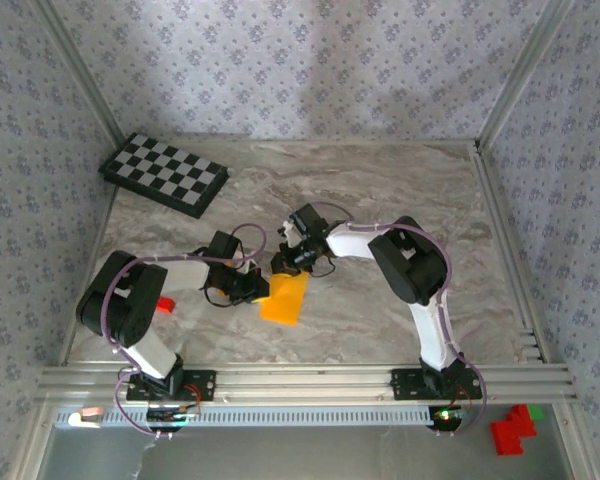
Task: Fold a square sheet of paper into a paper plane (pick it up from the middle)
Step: First fold in half a square sheet of paper at the center of the table.
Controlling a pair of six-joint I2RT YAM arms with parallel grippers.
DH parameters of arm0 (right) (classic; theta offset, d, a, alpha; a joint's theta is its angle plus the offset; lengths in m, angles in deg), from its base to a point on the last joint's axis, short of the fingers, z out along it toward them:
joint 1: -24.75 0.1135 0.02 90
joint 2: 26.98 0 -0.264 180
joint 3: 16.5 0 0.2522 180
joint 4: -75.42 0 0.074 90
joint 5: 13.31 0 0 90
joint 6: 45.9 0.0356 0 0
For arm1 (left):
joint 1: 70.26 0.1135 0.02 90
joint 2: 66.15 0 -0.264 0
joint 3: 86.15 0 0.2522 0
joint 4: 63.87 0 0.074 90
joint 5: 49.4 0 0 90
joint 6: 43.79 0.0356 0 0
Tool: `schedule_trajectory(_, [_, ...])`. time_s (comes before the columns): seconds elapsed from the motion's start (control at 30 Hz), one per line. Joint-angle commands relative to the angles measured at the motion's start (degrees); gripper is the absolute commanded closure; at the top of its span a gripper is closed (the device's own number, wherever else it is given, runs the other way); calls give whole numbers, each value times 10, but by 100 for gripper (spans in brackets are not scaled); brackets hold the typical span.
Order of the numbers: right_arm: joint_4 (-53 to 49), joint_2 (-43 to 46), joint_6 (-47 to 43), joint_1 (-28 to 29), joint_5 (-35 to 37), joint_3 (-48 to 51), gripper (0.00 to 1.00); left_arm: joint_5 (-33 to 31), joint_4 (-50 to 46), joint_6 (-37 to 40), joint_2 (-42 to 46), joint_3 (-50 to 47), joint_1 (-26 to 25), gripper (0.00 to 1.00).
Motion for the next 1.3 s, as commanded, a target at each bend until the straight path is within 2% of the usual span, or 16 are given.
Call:
schedule_trajectory(0.0, [-20, -24, -1, -14, 17, -11, 92, -73, -79, 12, -25, -30, 2, 100])
schedule_trajectory(0.7, [-92, -68, -36, -74, 44, -87, 92, -84, -82, 16, -31, -38, -9, 100])
schedule_trajectory(0.83, [-90, -51, -42, -84, 38, -91, 92, -84, -84, 17, -28, -35, -9, 100])
schedule_trajectory(1.1, [-69, 33, -44, -59, 21, -48, 92, -84, -85, 19, -28, -33, -9, 100])
schedule_trajectory(1.27, [-60, 50, -40, -32, 23, -28, 92, -84, -85, 19, -26, -33, -9, 100])
